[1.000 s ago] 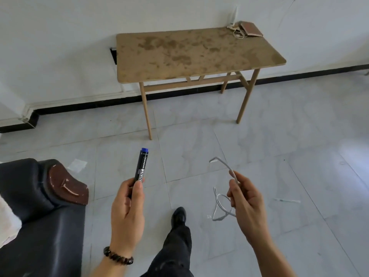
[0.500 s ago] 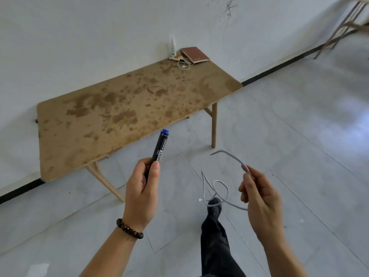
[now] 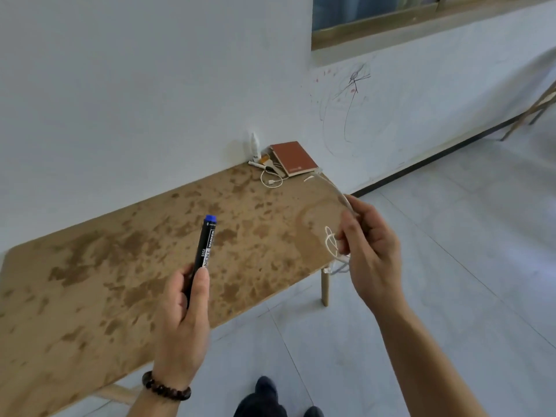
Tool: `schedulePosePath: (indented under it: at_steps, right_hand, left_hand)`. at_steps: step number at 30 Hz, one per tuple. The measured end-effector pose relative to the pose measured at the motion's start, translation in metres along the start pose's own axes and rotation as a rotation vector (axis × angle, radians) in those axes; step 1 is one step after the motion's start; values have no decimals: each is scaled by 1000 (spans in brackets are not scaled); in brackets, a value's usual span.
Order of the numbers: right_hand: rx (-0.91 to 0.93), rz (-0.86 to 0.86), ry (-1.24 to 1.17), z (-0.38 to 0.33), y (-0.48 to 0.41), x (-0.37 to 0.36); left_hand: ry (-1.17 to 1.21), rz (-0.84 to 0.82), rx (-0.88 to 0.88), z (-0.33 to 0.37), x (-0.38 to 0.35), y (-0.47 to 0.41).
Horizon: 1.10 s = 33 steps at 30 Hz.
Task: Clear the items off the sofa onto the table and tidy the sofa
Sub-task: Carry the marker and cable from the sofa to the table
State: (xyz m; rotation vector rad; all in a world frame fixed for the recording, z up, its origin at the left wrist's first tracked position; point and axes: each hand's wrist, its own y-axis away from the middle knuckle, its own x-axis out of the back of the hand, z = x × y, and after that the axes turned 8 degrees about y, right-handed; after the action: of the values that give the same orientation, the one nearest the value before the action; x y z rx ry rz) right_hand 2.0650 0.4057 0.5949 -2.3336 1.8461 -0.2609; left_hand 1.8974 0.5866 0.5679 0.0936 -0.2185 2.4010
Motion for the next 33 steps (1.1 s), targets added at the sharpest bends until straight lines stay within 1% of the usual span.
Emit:
schedulePosePath:
  at_steps: [3,5,8,12,15,18,20,22,25,26,28,30,31,33]
  right_hand:
    - [22,-28,-62,11,-75,-19]
    - [17,-32,-46,26,-123,-35]
    - [-12,-68,-25,48,-189,-64]
    - [-77,-191,-23,75,-274,-105]
    - [-92,-287,6,98,-332,-128]
    - [-156,-350,60,142,-383,-147]
    - [-198,-353,163,185,-413,-160]
    - [-250,-377,341,237,-438,-170]
    - [-336,-503,693,315,-459,-170]
    - [-379,-530,765,336,-462,-167]
    - [-479,-509,814,364,-464,-158]
    - [-540,-432,838,382,-463,-146]
    - [-548,-410,869,389,-462,-139]
    - [-535,-424,913,400,-460,-125]
  left_hand:
    - [17,25,31,-22,-26,-52]
    - [13,37,60,-40,-42,-92]
    - [74,52,107,-59,-68,-156]
    - [128,79,170,-75,-105,-250]
    - [84,92,149,-73,-130,-307]
    - [62,92,154,-78,-148,-343]
    - [41,97,181,-86,-159,-360]
    - [-2,143,213,-99,-170,-374]
    - [-94,200,246,-128,-185,-381]
    - [-106,218,254,-135,-189,-382]
    - [-157,252,281,-145,-200,-386]
    - [-219,275,296,-153,-216,-395]
    - [-225,267,325,-157,-225,-403]
    - [-222,197,452,-170,-245,-424]
